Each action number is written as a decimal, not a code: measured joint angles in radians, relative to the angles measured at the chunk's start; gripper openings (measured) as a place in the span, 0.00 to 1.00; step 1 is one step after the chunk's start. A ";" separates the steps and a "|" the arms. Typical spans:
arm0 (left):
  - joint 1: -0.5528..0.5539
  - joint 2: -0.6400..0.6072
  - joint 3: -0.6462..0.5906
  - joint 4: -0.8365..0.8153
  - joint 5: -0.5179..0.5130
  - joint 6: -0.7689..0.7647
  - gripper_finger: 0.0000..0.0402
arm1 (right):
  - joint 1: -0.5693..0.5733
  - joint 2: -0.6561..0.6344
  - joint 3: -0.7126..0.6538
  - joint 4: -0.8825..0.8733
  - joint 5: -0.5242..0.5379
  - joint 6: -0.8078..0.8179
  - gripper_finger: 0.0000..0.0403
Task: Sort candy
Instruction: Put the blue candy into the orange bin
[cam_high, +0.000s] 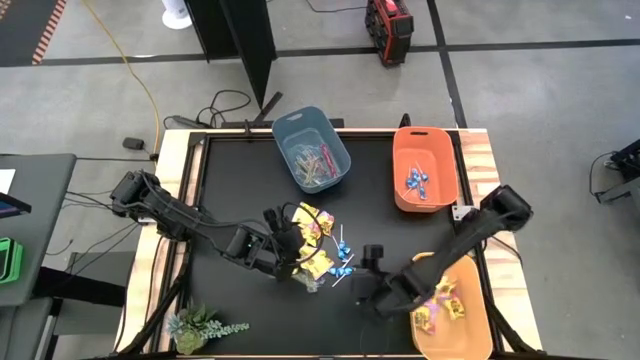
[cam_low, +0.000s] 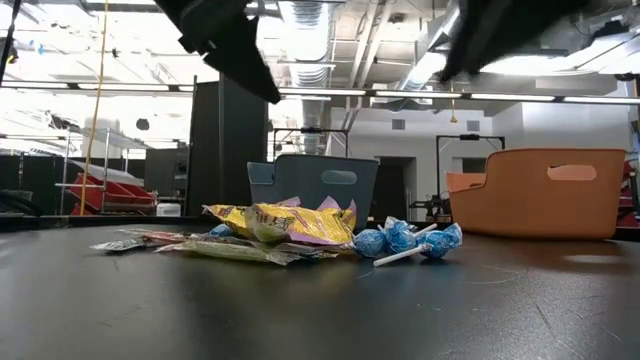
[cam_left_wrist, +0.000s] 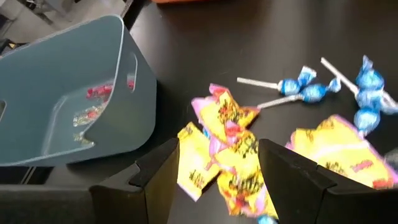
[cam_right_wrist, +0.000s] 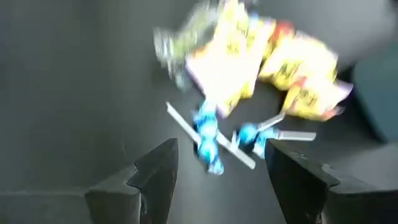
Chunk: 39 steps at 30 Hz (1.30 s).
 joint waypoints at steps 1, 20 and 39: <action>-0.001 0.000 0.000 -0.016 0.002 -0.004 0.53 | -0.011 0.000 -0.028 0.000 -0.011 -0.001 0.63; -0.007 0.000 0.000 -0.100 0.004 -0.046 0.53 | -0.141 0.001 -0.315 0.389 -0.256 -0.055 0.53; -0.007 0.000 0.000 -0.099 0.004 -0.053 0.53 | -0.168 0.025 -0.331 0.449 -0.256 -0.068 0.48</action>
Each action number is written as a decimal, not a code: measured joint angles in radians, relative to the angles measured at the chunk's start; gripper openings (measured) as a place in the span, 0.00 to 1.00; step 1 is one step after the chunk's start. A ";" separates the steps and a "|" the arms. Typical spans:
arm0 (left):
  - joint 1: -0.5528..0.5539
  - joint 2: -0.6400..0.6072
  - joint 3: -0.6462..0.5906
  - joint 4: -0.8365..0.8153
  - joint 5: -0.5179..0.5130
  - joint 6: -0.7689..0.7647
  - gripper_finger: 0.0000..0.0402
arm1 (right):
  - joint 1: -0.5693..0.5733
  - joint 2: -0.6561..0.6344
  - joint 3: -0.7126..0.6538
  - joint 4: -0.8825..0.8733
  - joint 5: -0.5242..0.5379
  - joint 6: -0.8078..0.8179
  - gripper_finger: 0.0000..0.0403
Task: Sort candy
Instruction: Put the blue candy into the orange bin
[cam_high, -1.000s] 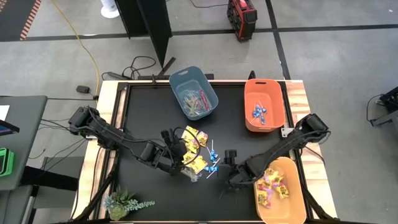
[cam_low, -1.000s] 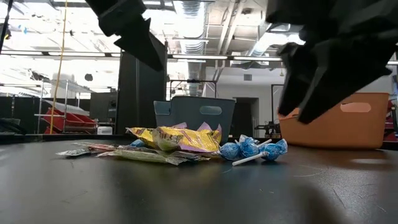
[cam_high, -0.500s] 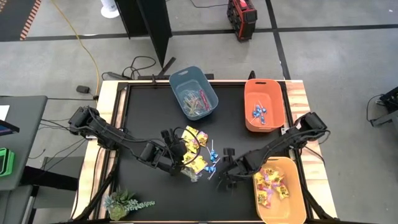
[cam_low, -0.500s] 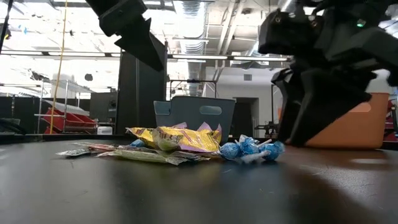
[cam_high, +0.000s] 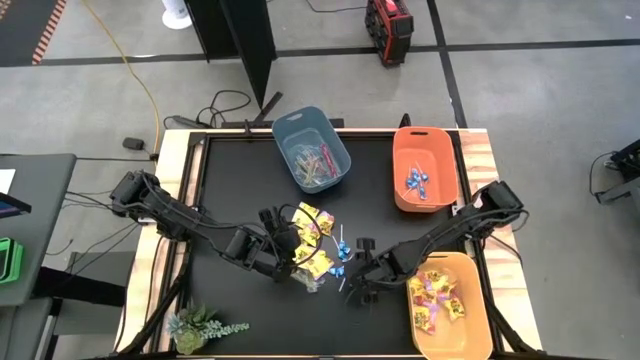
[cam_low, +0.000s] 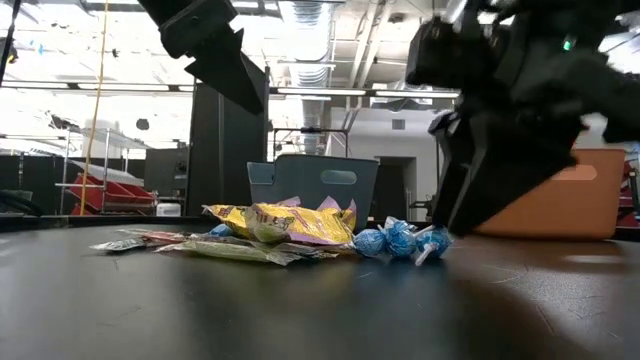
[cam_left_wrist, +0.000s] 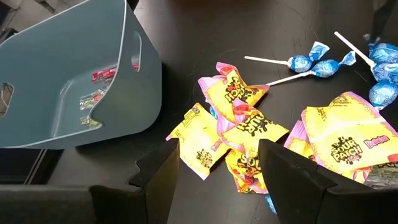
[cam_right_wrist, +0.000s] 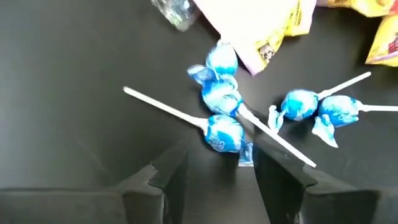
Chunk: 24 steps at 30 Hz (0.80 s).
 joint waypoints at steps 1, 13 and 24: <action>0.000 0.000 0.000 0.000 0.000 0.000 0.53 | 0.000 0.015 0.000 0.005 0.000 -0.008 0.49; 0.000 0.000 0.000 -0.002 0.000 -0.002 0.53 | -0.020 0.118 0.052 0.043 -0.001 -0.116 0.47; 0.000 0.000 0.000 -0.003 0.000 -0.002 0.53 | -0.023 0.117 0.060 0.031 -0.006 -0.132 0.09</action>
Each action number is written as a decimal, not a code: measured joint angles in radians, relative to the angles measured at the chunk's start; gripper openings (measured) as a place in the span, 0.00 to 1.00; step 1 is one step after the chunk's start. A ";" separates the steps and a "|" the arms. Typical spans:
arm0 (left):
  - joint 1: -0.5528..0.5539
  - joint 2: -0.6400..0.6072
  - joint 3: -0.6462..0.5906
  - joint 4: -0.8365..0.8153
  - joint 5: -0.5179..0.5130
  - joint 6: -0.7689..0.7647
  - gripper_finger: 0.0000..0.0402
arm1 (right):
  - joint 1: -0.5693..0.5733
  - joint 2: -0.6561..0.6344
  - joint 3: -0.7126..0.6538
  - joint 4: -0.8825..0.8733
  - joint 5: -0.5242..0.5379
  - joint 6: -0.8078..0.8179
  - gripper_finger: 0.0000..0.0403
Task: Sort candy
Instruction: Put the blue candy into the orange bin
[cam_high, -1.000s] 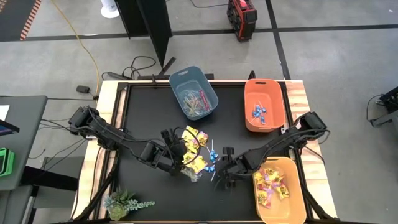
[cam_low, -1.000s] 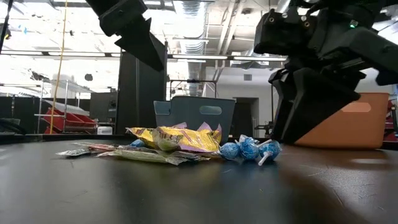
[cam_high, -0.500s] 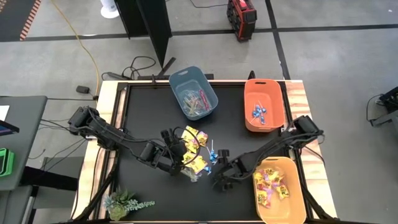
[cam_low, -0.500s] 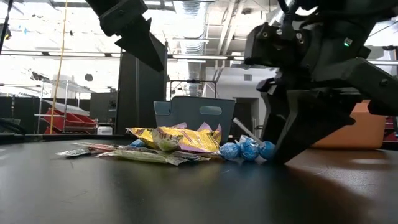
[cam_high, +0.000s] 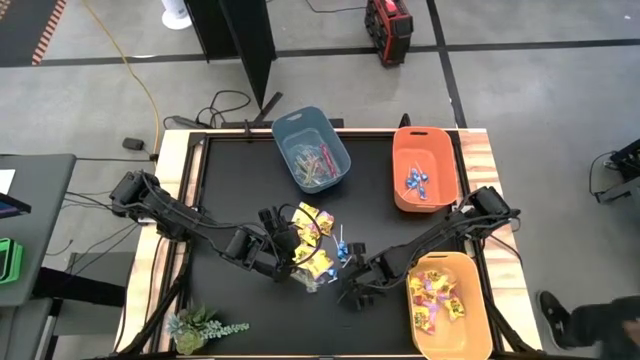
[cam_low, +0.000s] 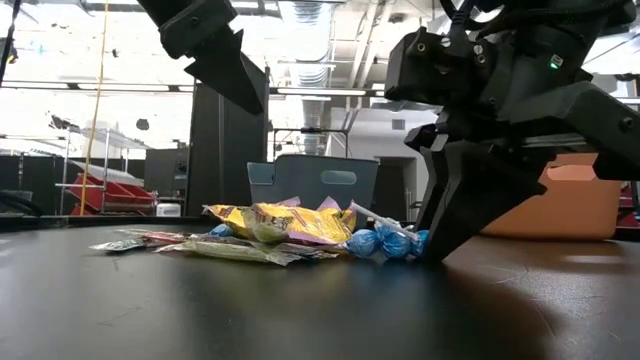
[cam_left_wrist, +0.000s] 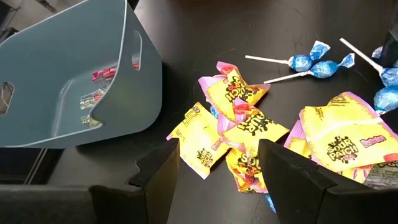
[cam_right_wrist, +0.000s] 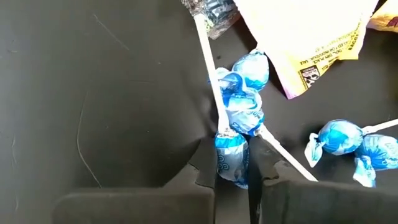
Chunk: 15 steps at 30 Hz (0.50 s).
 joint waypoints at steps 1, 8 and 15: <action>0.000 0.000 0.000 0.000 0.000 0.000 0.53 | 0.004 -0.003 0.004 -0.005 0.000 -0.005 0.09; 0.000 0.000 0.000 0.001 0.000 -0.001 0.53 | 0.050 -0.050 0.091 -0.083 0.003 -0.056 0.13; 0.000 0.000 0.000 0.006 0.000 -0.002 0.53 | 0.126 -0.174 0.128 -0.039 0.003 -0.176 0.13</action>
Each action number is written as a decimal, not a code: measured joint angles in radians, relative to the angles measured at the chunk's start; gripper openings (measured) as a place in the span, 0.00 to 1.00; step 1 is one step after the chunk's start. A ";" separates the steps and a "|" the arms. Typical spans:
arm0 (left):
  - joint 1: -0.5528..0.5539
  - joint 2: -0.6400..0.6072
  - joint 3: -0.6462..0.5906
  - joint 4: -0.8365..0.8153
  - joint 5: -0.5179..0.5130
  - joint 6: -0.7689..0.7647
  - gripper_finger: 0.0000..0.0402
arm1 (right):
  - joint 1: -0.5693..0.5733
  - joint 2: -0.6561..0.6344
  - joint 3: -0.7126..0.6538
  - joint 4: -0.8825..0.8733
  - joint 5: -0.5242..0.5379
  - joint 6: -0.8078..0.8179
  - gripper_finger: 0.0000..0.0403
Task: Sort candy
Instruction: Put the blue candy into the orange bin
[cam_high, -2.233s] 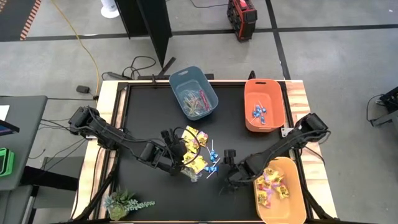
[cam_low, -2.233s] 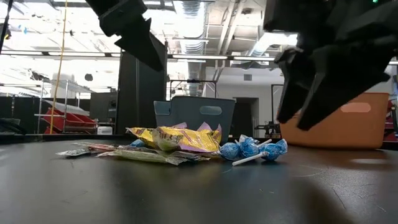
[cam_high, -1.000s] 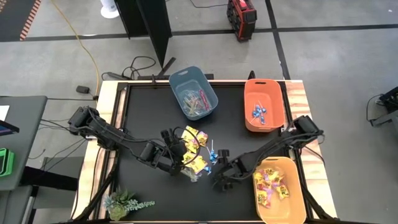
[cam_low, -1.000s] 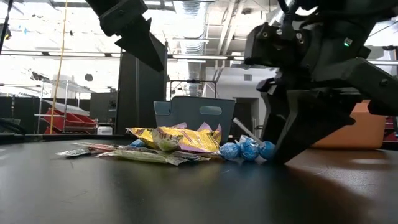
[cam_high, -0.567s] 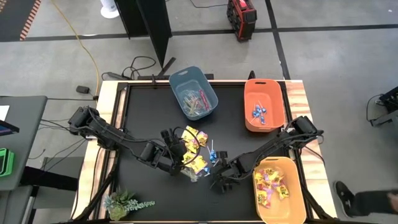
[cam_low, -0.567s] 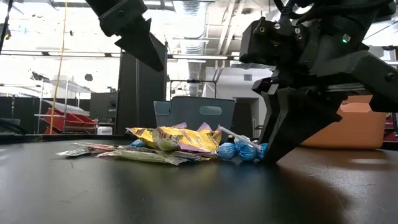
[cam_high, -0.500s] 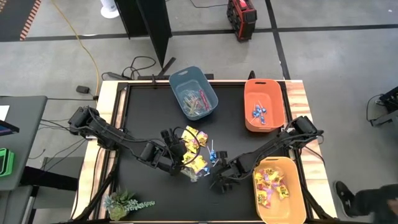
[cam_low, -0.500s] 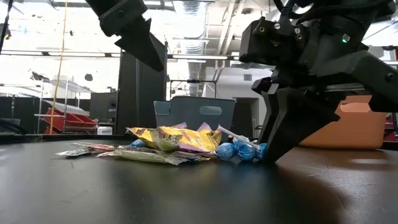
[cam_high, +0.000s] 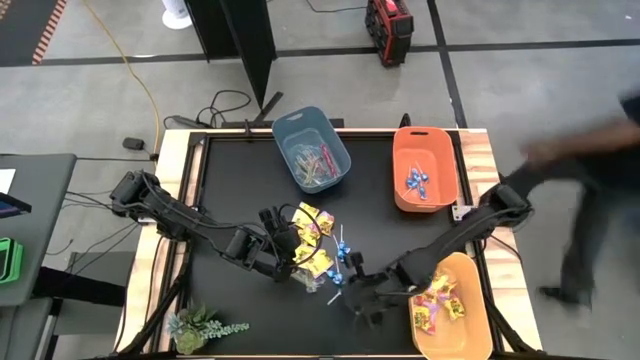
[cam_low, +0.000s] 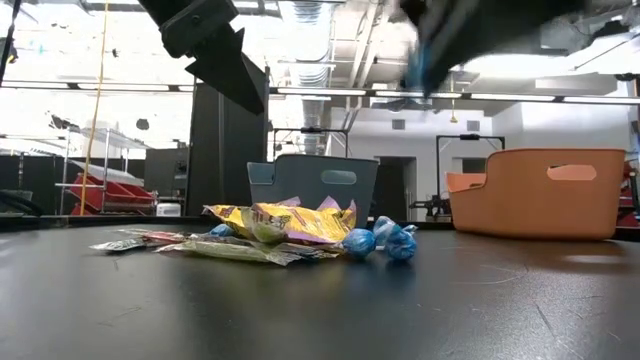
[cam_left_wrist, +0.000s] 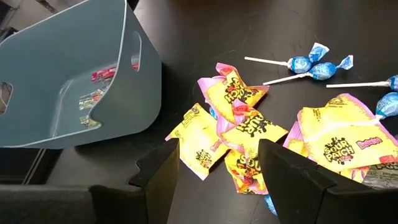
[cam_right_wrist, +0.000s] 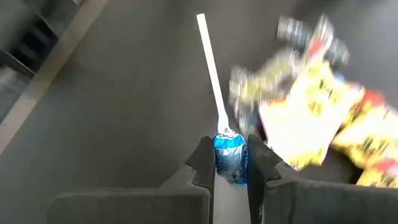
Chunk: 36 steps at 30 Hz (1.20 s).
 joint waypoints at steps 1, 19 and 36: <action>0.000 0.000 0.000 0.002 0.000 0.000 0.53 | 0.011 -0.019 0.000 0.010 0.001 -0.005 0.13; 0.000 0.000 0.000 0.050 0.000 0.019 0.53 | -0.003 -0.120 -0.022 -0.270 0.579 0.372 0.13; 0.000 0.000 0.000 0.051 0.003 0.020 0.53 | -0.287 -0.185 -0.030 -1.185 0.523 1.281 0.13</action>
